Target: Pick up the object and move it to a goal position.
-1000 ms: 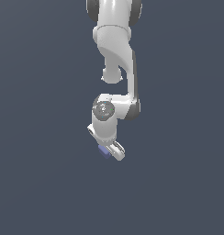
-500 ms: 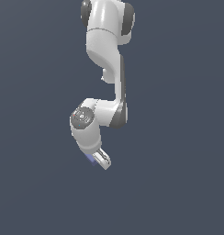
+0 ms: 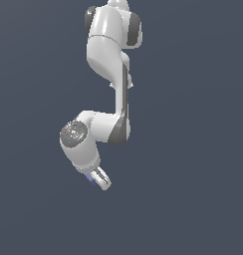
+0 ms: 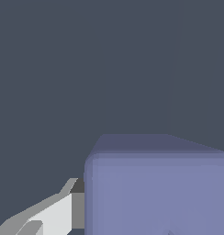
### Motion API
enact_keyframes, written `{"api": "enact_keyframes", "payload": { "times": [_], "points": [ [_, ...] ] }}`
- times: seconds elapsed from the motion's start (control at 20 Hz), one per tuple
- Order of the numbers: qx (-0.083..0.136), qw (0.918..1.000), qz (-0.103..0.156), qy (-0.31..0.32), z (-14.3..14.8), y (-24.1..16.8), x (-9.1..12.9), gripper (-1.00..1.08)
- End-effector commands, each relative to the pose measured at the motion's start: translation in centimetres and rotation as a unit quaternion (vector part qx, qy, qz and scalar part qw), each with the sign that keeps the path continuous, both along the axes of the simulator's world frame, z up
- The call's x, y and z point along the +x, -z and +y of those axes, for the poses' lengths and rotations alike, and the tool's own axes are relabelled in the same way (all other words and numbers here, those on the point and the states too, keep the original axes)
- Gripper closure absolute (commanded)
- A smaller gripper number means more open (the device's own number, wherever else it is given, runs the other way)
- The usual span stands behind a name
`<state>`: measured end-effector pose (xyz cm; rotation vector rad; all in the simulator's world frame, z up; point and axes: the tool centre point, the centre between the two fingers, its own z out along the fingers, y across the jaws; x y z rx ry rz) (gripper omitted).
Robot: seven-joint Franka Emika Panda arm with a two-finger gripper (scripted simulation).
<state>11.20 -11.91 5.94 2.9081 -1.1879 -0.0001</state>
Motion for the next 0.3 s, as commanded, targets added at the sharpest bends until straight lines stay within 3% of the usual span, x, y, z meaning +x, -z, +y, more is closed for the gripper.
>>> {"api": "enact_keyframes", "payload": {
  "times": [0.0, 0.25],
  "points": [
    [0.0, 1.0, 0.0, 0.0, -0.36, -0.07, 0.32, 1.08],
    [0.0, 1.0, 0.0, 0.0, -0.58, -0.1, 0.52, 1.08]
  ]
}}
